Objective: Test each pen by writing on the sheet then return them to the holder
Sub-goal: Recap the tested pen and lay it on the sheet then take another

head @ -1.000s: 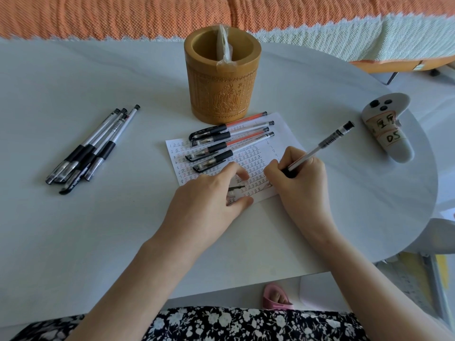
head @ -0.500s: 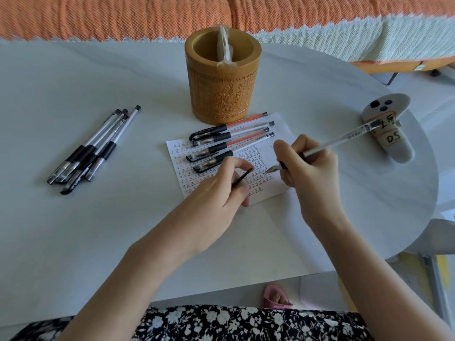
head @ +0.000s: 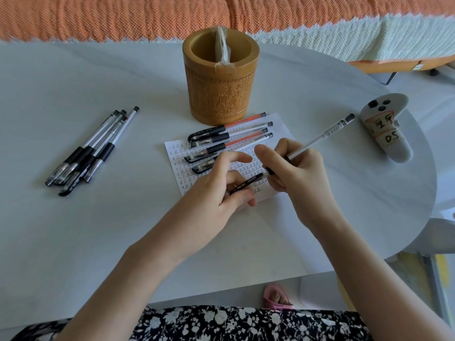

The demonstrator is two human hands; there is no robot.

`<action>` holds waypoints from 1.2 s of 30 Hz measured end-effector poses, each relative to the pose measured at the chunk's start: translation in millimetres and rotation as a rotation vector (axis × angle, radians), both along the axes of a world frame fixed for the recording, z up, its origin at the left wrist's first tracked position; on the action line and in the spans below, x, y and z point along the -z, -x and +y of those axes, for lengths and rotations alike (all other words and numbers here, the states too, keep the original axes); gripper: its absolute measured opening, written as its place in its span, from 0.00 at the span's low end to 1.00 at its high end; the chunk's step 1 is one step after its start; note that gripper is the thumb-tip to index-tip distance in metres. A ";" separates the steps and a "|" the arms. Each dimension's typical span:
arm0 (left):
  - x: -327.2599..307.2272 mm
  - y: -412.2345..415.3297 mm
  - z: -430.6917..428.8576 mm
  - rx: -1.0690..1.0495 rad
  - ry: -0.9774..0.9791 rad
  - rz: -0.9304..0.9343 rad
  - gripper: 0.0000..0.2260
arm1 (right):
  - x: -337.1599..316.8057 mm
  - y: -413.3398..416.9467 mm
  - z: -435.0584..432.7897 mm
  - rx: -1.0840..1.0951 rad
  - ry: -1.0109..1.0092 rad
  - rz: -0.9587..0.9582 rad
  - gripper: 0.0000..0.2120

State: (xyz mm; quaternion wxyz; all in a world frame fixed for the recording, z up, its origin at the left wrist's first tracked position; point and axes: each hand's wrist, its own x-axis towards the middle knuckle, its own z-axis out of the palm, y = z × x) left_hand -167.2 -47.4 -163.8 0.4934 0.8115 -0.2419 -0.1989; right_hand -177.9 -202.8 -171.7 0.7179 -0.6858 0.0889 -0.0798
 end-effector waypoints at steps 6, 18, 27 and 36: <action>1.6 -0.3 -0.5 -0.080 0.039 0.018 0.12 | 1.5 2.3 2.9 -0.177 -0.003 0.066 0.23; 0.8 -6.4 7.3 -0.271 0.118 -0.052 0.00 | 0.1 2.4 0.4 -0.181 -0.007 0.011 0.11; 2.5 -4.5 9.2 -0.321 0.105 -0.102 0.03 | -2.0 4.6 5.8 -0.178 -0.027 0.008 0.08; 0.2 -24.3 17.5 -0.556 -0.203 -0.565 0.07 | 1.2 -2.5 11.2 -0.075 0.190 0.076 0.13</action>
